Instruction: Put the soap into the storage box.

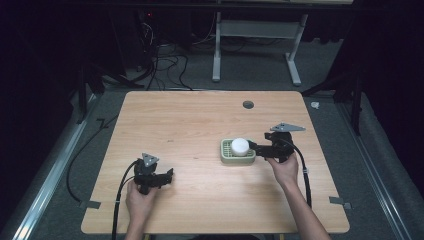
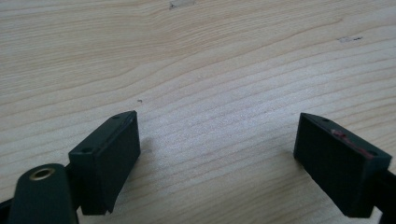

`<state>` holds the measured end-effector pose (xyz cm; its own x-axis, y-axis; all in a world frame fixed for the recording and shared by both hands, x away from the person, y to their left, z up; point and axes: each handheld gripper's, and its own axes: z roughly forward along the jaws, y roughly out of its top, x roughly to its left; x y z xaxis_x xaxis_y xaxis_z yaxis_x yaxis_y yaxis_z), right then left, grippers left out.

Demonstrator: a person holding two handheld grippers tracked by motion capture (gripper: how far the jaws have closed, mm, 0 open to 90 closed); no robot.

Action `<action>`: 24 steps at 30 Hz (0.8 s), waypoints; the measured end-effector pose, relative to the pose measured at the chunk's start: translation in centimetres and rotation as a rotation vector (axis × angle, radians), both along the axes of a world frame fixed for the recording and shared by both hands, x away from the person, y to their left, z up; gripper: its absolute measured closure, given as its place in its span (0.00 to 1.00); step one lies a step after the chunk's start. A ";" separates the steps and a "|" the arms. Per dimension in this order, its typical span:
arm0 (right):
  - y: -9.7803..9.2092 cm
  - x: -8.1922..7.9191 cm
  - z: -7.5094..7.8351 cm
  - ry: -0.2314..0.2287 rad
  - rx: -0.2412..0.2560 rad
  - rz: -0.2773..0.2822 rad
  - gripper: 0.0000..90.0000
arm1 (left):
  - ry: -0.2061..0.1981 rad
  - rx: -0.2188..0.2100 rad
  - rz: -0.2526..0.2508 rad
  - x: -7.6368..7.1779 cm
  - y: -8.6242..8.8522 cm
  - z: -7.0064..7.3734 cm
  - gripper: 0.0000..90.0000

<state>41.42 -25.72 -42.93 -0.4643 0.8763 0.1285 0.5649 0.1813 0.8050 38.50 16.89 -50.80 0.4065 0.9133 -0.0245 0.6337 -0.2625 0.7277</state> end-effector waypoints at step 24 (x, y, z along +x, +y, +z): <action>-2.9 -1.9 1.0 -0.020 0.019 -0.038 0.26 | 0.001 0.002 -0.002 0.0 0.0 0.0 0.17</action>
<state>39.49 -28.59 -41.90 -0.4334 0.8908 0.1364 0.5550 0.1446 0.8192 38.50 16.91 -50.79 0.4081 0.9126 -0.0230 0.6340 -0.2652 0.7265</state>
